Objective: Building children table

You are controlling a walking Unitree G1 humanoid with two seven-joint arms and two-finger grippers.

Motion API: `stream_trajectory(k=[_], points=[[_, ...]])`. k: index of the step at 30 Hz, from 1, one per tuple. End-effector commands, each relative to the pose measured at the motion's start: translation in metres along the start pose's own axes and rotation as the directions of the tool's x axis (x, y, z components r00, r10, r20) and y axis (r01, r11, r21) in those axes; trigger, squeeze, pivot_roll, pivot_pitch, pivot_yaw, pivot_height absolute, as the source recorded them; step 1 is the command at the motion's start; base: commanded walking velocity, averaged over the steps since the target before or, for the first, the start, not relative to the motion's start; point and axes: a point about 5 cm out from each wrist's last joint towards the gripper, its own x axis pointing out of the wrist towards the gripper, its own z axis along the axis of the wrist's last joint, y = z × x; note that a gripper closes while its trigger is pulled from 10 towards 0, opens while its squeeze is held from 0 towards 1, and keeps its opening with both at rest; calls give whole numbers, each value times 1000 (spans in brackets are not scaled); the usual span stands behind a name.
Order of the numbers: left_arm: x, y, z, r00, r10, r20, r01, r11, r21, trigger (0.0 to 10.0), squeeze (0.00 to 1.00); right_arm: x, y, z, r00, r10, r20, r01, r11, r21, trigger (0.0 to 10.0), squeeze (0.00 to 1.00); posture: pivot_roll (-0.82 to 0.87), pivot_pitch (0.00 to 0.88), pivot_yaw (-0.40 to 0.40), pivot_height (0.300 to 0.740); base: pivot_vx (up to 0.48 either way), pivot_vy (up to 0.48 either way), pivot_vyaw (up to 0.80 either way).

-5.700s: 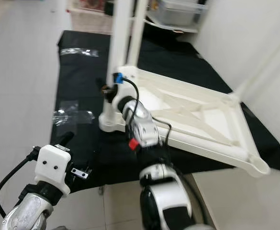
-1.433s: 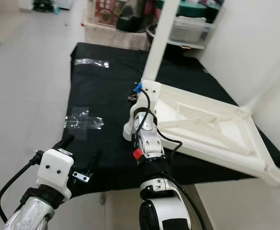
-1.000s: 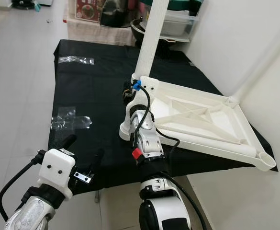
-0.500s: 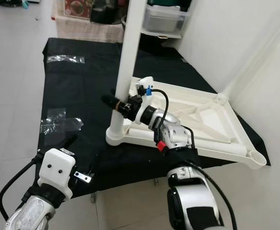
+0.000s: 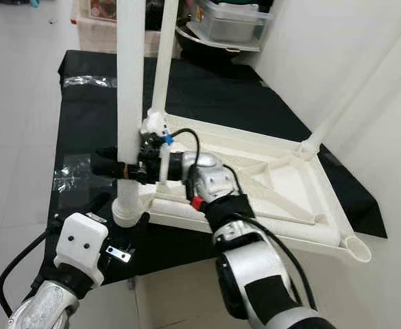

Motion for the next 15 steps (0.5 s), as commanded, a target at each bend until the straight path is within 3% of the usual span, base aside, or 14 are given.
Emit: stream_trajectory(k=[1, 2, 4, 5, 6, 7, 8, 9, 10, 11, 12, 13, 14, 15], points=[[-2, -2, -1, 1000, -5, -11, 5, 1000, 5, 10000, 0, -10, -16, -2, 977, -212, 12, 212, 977, 2, 0, 0, 156, 83, -204, 740, 0, 0, 0], [-2, -2, -1, 1000, -5, -11, 5, 1000, 5, 10000, 0, -10, -16, -2, 977, -212, 12, 212, 977, 2, 0, 0, 156, 83, -204, 740, 0, 0, 0], [-2, -3, -1, 1000, -7, -11, 7, 1000, 3, 10000, 0, -17, -25, -3, 908, -417, 31, 416, 909, 27, 0, 0, 150, 80, -198, 740, 0, 0, 0], [-2, -3, -1, 1000, -7, -11, 7, 1000, 3, 10000, 0, -17, -25, -3, 908, -417, 31, 416, 909, 27, 0, 0, 150, 80, -198, 740, 0, 0, 0], [-1, -3, -1, 1000, -8, -11, 8, 1000, 3, 10000, 0, -23, -31, -6, 831, -556, 30, 555, 831, 35, 0, 0, 147, 81, -197, 740, 0, 0, 0], [-1, -3, -1, 1000, -8, -11, 8, 1000, 3, 10000, 0, -23, -31, -6, 831, -556, 30, 555, 831, 35, 0, 0, 147, 81, -197, 740, 0, 0, 0], [-1, -2, -1, 1000, -8, -10, 8, 1000, 2, 10000, 0, -29, -35, -9, 745, -667, 28, 665, 745, 55, 0, 0, 144, 80, -196, 740, 0, 0, 0], [-1, -2, -1, 1000, -8, -10, 8, 1000, 2, 10000, 0, -29, -35, -9, 745, -667, 28, 665, 745, 55, 0, 0, 144, 80, -196, 740, 0, 0, 0], [-1, -2, -1, 1000, -8, -10, 8, 1000, 2, 10000, 0, -40, -38, -12, 611, -791, 24, 789, 611, 62, 0, 0, 142, 80, -195, 740, 0, 0, 0], [-1, -2, -1, 1000, -8, -9, 8, 1000, 2, 10000, 0, -52, -36, -17, 439, -898, 16, 895, 438, 83, 0, 0, 140, 77, -193, 740, 0, 0, 0], [-1, -2, -1, 1000, -8, -9, 8, 1000, 2, 10000, 0, -52, -36, -17, 439, -898, 16, 895, 438, 83, 0, 0, 140, 77, -193, 740, 0, 0, 0], [0, -2, -2, 1000, -8, -9, 8, 1000, 1, 10000, 0, -62, -34, -20, 318, -948, 6, 943, 317, 96, 0, 0, 139, 77, -193, 740, 0, 0, 0], [0, -2, -2, 1000, -8, -9, 8, 1000, 1, 10000, 0, -62, -34, -20, 318, -948, 6, 943, 317, 96, 0, 0, 139, 77, -193, 740, 0, 0, 0], [0, -2, -2, 1000, -10, -9, 10, 1000, 2, 10000, 0, -63, -25, -24, 230, -973, -3, 965, 228, 127, 0, 0, 143, 74, -192, 740, 0, 0, 0]])
